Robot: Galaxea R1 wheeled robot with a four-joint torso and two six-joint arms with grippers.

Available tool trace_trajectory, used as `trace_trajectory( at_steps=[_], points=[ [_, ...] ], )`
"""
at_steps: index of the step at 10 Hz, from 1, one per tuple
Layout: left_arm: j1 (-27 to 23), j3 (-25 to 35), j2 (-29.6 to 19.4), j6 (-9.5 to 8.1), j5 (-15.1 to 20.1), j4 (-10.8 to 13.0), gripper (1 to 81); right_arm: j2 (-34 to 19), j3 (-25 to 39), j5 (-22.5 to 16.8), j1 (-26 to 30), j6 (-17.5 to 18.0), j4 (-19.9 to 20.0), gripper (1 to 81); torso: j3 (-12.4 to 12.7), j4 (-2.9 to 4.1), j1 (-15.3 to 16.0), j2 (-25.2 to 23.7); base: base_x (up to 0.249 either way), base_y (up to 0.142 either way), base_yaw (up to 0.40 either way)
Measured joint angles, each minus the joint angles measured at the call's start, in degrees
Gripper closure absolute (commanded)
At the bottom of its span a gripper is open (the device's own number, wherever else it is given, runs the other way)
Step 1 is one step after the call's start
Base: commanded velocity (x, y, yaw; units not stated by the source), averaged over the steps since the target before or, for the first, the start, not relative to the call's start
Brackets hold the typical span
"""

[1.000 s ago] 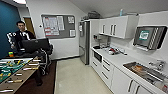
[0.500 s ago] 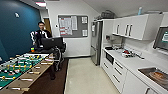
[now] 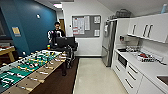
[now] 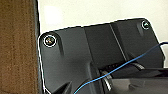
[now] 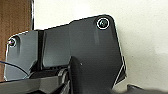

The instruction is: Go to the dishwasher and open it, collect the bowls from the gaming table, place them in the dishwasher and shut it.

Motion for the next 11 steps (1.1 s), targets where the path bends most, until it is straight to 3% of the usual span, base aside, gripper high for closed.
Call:
trace_trajectory(
  at_steps=[11],
  points=[
    [0.0,-0.3,0.0,0.0,0.0,0.0,1.0,-0.2,0.1,0.0,-0.1,0.0,0.0,1.0,0.0,-0.02,0.0,0.0,0.0,0.0,0.349]
  ],
)
